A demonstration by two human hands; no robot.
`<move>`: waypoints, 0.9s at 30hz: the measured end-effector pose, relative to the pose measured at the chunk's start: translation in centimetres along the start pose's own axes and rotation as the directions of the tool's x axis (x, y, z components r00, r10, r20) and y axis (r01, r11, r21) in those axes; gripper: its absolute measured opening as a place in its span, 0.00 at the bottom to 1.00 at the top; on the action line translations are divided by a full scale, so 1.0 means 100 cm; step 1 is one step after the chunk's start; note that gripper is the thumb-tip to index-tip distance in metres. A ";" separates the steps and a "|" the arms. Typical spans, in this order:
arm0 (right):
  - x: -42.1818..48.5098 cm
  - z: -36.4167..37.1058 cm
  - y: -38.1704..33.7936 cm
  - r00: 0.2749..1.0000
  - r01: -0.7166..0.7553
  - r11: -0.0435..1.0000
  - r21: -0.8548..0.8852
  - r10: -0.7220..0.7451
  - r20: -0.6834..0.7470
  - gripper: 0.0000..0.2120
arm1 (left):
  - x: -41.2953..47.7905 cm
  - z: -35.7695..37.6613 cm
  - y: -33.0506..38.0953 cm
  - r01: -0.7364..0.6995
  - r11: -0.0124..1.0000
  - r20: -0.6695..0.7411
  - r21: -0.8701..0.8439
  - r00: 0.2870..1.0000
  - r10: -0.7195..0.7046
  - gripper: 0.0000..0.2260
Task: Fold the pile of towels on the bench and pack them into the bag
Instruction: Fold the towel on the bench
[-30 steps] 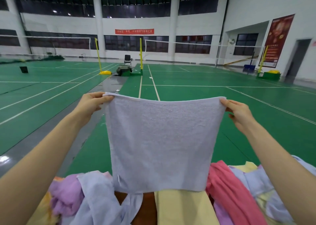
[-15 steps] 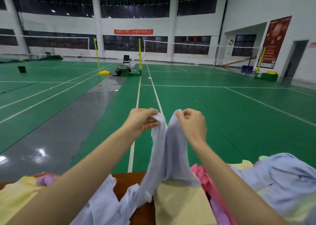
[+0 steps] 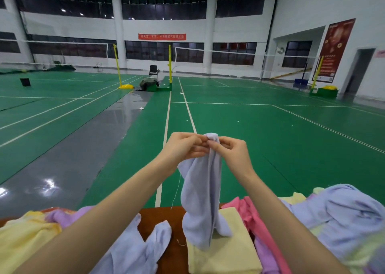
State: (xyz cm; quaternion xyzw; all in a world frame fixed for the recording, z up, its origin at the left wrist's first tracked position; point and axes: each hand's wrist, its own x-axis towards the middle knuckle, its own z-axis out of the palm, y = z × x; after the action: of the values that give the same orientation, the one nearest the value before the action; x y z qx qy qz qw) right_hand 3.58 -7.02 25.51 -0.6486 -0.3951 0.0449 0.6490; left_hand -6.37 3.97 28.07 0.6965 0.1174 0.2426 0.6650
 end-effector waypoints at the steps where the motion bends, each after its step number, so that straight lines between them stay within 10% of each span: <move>1: 0.001 -0.001 -0.001 1.000 -0.028 1.000 -0.001 0.028 0.008 0.03 | 0.002 -0.004 -0.003 -0.090 0.988 -0.015 0.126 0.996 0.093 0.09; 5: 0.007 -0.007 0.000 0.997 -0.074 0.995 -0.066 0.076 0.021 0.11 | 0.017 -0.034 -0.029 -0.191 0.828 0.109 0.528 0.982 0.157 0.28; 8: 0.012 -0.016 -0.008 0.996 -0.088 0.994 -0.057 0.089 0.023 0.08 | 0.023 -0.048 -0.059 -0.152 0.714 0.253 0.684 0.967 -0.037 0.18; 11: 0.017 -0.026 -0.014 0.991 -0.133 0.991 0.023 0.133 0.011 0.08 | 0.023 -0.052 -0.075 -0.125 0.799 0.219 0.588 0.976 -0.008 0.06; 20: 0.031 -0.054 -0.011 0.970 -0.242 0.929 0.279 0.230 0.074 0.05 | 0.032 -0.033 -0.078 -0.001 0.938 0.283 0.347 0.954 -0.103 0.18; 27: 0.046 -0.089 0.014 0.956 -0.272 0.943 0.190 0.287 -0.055 0.07 | 0.061 -0.025 -0.038 -0.041 0.996 0.004 0.074 0.999 0.041 0.03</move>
State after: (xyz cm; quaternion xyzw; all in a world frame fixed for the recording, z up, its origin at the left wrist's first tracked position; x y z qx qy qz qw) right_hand 12.42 -11.37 27.74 -0.6380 -0.2665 0.1456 0.7076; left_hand -1.80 9.46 25.41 0.7233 0.1111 0.2509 0.6336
